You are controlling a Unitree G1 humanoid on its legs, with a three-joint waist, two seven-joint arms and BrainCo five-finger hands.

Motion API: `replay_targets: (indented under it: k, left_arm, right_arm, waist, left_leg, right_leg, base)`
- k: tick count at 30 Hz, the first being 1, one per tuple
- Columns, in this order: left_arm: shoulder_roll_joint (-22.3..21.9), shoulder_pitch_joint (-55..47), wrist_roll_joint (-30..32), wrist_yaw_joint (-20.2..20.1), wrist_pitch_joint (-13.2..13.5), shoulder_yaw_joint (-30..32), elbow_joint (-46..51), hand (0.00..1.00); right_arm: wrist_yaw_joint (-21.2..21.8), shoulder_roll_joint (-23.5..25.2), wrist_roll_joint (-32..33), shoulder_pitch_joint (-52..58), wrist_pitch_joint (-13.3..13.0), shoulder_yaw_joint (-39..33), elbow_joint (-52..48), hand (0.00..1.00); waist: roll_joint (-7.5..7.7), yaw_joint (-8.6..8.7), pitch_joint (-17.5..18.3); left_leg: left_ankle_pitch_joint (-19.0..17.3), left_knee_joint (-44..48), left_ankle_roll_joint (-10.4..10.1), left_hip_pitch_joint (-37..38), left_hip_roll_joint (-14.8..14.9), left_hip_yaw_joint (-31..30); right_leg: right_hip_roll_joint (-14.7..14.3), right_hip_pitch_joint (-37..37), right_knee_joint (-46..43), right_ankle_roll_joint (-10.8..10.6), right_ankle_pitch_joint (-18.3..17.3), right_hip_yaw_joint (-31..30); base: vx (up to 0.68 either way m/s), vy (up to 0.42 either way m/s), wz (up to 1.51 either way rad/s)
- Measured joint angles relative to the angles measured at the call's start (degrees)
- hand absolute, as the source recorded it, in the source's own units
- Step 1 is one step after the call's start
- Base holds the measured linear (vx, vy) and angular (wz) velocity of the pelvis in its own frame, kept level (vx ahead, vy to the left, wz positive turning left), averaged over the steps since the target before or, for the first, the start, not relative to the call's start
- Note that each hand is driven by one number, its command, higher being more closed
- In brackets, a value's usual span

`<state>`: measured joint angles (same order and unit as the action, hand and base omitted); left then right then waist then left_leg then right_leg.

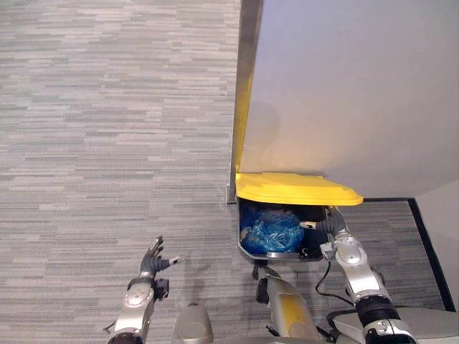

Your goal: Gather rubbish on tea table into small bin, then transfer packed bag to large trash can.

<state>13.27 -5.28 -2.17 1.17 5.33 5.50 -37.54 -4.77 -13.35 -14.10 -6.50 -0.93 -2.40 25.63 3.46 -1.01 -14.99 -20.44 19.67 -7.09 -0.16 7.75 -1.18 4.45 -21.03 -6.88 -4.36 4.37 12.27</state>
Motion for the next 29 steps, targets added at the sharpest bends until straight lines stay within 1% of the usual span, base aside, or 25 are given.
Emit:
replay_targets:
  k: [1, 3, 4, 6, 7, 8, 9, 10, 11, 12, 13, 14, 15, 16, 17, 18, 19, 20, 21, 23, 25, 29]
  left_arm:
    - [0.0, -0.3, 0.5, 0.0, 0.0, 0.2, -0.4, 0.00]
    - [-0.1, -1.7, 1.4, 0.1, 0.0, 1.3, -1.4, 0.00]
    - [-0.1, -2.0, 1.5, 0.1, 0.0, 1.4, -1.4, 0.00]
    - [-0.5, -2.7, 1.8, 0.3, 0.0, 1.5, -1.4, 0.00]
    - [-0.6, -2.5, 1.8, 0.3, 0.0, 1.5, -1.3, 0.00]
    - [-1.3, -2.1, 1.8, 0.4, 0.1, 1.9, -1.1, 0.00]
    - [-2.0, -2.3, 1.8, 0.5, 0.2, 2.2, -0.7, 0.00]
    - [-2.8, -2.3, 1.8, 0.9, 0.1, 3.1, -0.7, 0.00]
    - [-4.0, -2.5, 1.8, 1.6, -0.1, 3.7, -0.6, 0.00]
    - [-4.5, -3.1, 1.8, 1.7, -0.1, 3.6, -0.1, 0.00]
    - [-5.2, -3.9, 1.7, 1.7, -0.1, 3.6, 0.8, 0.00]
    - [-6.0, -4.5, 1.6, 1.8, -0.2, 3.6, 2.1, 0.00]
    - [-6.3, -4.5, 1.6, 1.9, -0.4, 3.6, 2.9, 0.00]
    - [-7.9, -3.8, 1.5, 2.2, -1.0, 3.7, 3.1, 0.00]
    - [-10.4, -3.7, 1.1, 2.1, -1.1, 3.7, 3.4, 0.00]
    - [-10.8, -3.6, 0.9, 2.1, -1.1, 3.7, 3.3, 0.00]
    - [-11.6, -3.1, 0.6, 2.1, -1.1, 3.6, 3.3, 0.00]
    - [-12.2, -2.7, 0.6, 2.1, -1.1, 3.6, 3.3, 0.00]
    - [-12.2, -2.2, 0.6, 2.1, -1.0, 3.6, 3.3, 0.00]
    - [-12.2, -1.9, 0.6, 2.3, -1.0, 3.6, 3.3, 0.00]
    - [-12.2, -2.3, 0.6, 2.7, -1.0, 3.8, 3.0, 0.00]
    - [-12.2, -2.5, 0.6, 2.8, -1.1, 4.0, 0.6, 0.00]
  right_arm:
    - [0.0, 0.3, 0.0, 0.3, -0.1, 0.0, 0.0, 0.00]
    - [0.0, 2.1, 0.0, 2.1, -0.5, 0.0, 0.0, 0.00]
    - [0.0, 2.6, 0.0, 2.5, -0.5, 0.0, 0.0, 0.00]
    - [0.0, 4.1, 0.2, 5.1, -1.0, 0.0, 0.0, 0.00]
    - [0.0, 4.1, 0.3, 5.8, -1.0, 0.0, 0.0, 0.00]
    - [0.0, 4.6, 0.7, 7.1, -1.0, -0.1, 0.0, 0.00]
    - [0.0, 5.1, 1.0, 8.0, -1.1, -0.1, -0.4, 0.00]
    - [0.0, 6.0, 1.8, 9.7, -1.1, -0.2, -0.4, 0.00]
    - [0.0, 7.2, 2.5, 12.3, -1.0, -1.6, -0.4, 0.00]
    - [-0.1, 8.1, 2.8, 13.8, -1.0, -2.7, -0.3, 0.00]
    - [-0.1, 9.0, 3.0, 15.3, -1.0, -4.1, -0.1, 0.00]
    - [-0.2, 9.7, 3.3, 16.2, -1.0, -5.3, 0.1, 0.00]
    - [-0.2, 10.0, 3.5, 16.7, -1.0, -6.1, 0.3, 0.00]
    - [-0.5, 9.7, 4.0, 16.2, -1.0, -7.2, 0.8, 0.00]
    - [-0.6, 9.4, 4.9, 15.5, -0.9, -8.4, 2.4, 0.00]
    - [-0.7, 9.8, 5.1, 15.4, -0.8, -8.8, 2.8, 0.00]
    - [-1.1, 9.8, 5.7, 15.5, -0.8, -9.0, 3.5, 0.00]
    - [-1.3, 9.6, 6.5, 15.7, -0.8, -9.4, 5.1, 0.00]
    - [-1.4, 9.6, 7.3, 15.6, -0.7, -10.2, 7.0, 0.00]
    - [-1.6, 9.6, 8.1, 15.3, -0.6, -11.2, 8.1, 0.00]
    - [-1.7, 9.5, 9.2, 15.1, -0.6, -11.3, 9.5, 0.00]
    - [-1.7, 9.6, 10.1, 14.6, -0.6, -11.3, 11.6, 0.00]
  waist:
    - [0.13, 0.05, 0.1]
    - [1.18, -0.17, 0.7]
    - [1.31, -0.18, 0.7]
    - [1.57, -0.02, 0.5]
    - [1.85, 0.07, 0.5]
    - [1.33, -0.01, 0.3]
    - [0.89, -0.32, -0.1]
    - [1.49, -0.53, 0.0]
    - [1.52, -0.27, 0.1]
    - [1.69, -0.28, 0.4]
    - [2.13, -0.49, 0.7]
    - [2.93, -1.09, 1.4]
    - [3.77, -1.47, 2.0]
    - [1.51, -1.72, 2.0]
    - [-0.40, -1.95, 2.8]
    - [-0.37, -1.79, 2.9]
    - [-0.48, -1.32, 3.0]
    - [-0.72, -1.37, 3.7]
    - [-1.04, -1.34, 4.2]
    - [-1.54, -1.33, 4.5]
    - [-1.87, -1.47, 5.2]
    - [-2.39, -1.54, 6.0]
  left_leg:
    - [0.0, 0.2, 0.1, 0.1, 0.0, 0.0]
    - [-0.5, 1.6, 0.7, 0.2, -0.1, 0.8]
    - [-0.7, 2.3, 0.5, 0.2, 0.0, 1.1]
    - [-2.7, 7.0, 0.7, -0.8, 0.2, 1.8]
    - [-2.9, 8.1, 0.9, -1.3, 0.0, 1.9]
    - [-2.6, 8.6, 1.7, -2.1, 1.1, 2.0]
    - [-2.0, 8.3, 1.5, -2.5, 1.8, 3.4]
    - [-1.6, 8.4, 1.4, -2.8, 2.0, 4.4]
    - [-1.2, 8.2, 1.3, -2.6, 2.3, 4.4]
    - [-0.8, 7.9, 0.9, -2.6, 2.4, 4.4]
    - [-0.4, 7.4, 0.5, -2.7, 2.5, 4.6]
    - [-0.2, 7.6, 0.1, -3.7, 2.6, 5.5]
    - [0.0, 7.7, -0.4, -4.7, 3.0, 6.4]
    - [0.7, 7.1, -1.3, -6.2, 4.5, 6.8]
    - [3.4, 3.4, -0.4, -5.5, 6.0, 8.5]
    - [5.0, 1.4, -0.2, -4.5, 6.0, 9.6]
    - [7.1, -1.2, -0.6, -3.1, 6.0, 11.0]
    - [8.8, -3.5, -0.9, -2.1, 6.0, 12.1]
    - [10.0, -4.9, -0.5, -1.6, 6.0, 12.6]
    - [11.1, -5.9, -0.3, -1.3, 6.0, 12.7]
    - [11.2, -6.6, -0.3, -1.0, 5.7, 12.7]
    - [11.5, -8.6, -0.6, 0.1, 4.7, 12.9]
  right_leg:
    - [0.0, 0.1, 0.0, 0.0, 0.0, -0.1]
    - [-0.3, 0.3, -0.1, -0.1, 0.0, -1.4]
    - [-0.3, 0.4, -0.1, -0.1, 0.1, -1.7]
    - [-0.6, 0.8, -0.2, -0.9, 0.5, -2.3]
    - [-0.4, 0.8, -0.1, -1.3, 0.2, -2.2]
    - [-0.3, 0.3, -1.0, -5.0, -2.4, -1.1]
    - [0.0, -2.0, -5.6, -3.7, -3.8, -0.6]
    - [1.4, -6.6, -21.0, 3.0, -5.4, -1.0]
    - [2.6, -7.2, -33.4, 3.8, -8.5, -1.1]
    - [3.4, -6.1, -38.0, 3.5, -10.6, -1.4]
    - [4.5, -3.5, -41.8, 2.7, -13.5, -1.7]
    - [5.0, -0.2, -40.4, 0.2, -18.6, -2.7]
    - [4.1, 0.4, -36.0, 0.3, -21.0, -2.4]
    - [1.1, 1.6, -29.4, 3.4, -20.7, -1.6]
    - [-1.5, 2.5, -23.4, 4.2, -17.2, -1.6]
    - [-1.7, 3.0, -22.1, 4.6, -16.6, -1.8]
    - [-1.8, 3.9, -20.8, 5.0, -15.8, -1.7]
    - [-2.2, 4.4, -19.3, 5.2, -15.1, -1.8]
    - [-2.5, 5.1, -17.5, 5.5, -14.1, -1.6]
    - [-2.8, 5.9, -15.7, 5.6, -12.9, -1.4]
    - [-2.7, 6.2, -15.0, 5.4, -12.3, -1.4]
    - [-2.2, 7.5, -12.3, 4.4, -10.2, -1.8]
  base:
    - [-0.08, 0.015, -0.09]
    - [-0.09, 0.011, -0.18]
    - [-0.11, 0.028, -0.30]
    - [-0.13, 0.050, -0.23]
    - [-0.17, 0.069, -0.13]
    - [-0.15, 0.007, -0.18]
    - [-0.21, -0.018, -0.37]
    - [-0.18, -0.076, -0.26]
    - [-0.16, -0.052, -0.10]
    - [-0.07, -0.088, 0.04]
    - [-0.04, -0.133, -0.15]
    - [-0.03, -0.160, -0.35]
    - [-0.02, -0.210, -0.45]
    - [0.00, -0.198, -0.58]
    - [0.01, -0.175, -0.47]
    - [0.02, -0.108, -0.30]
    - [0.01, -0.094, -0.02]
    - [0.00, -0.098, 0.02]
    - [-0.02, -0.082, -0.02]
    - [-0.03, -0.026, 0.02]
    - [-0.05, 0.030, 0.04]
    - [-0.07, 0.093, 0.01]
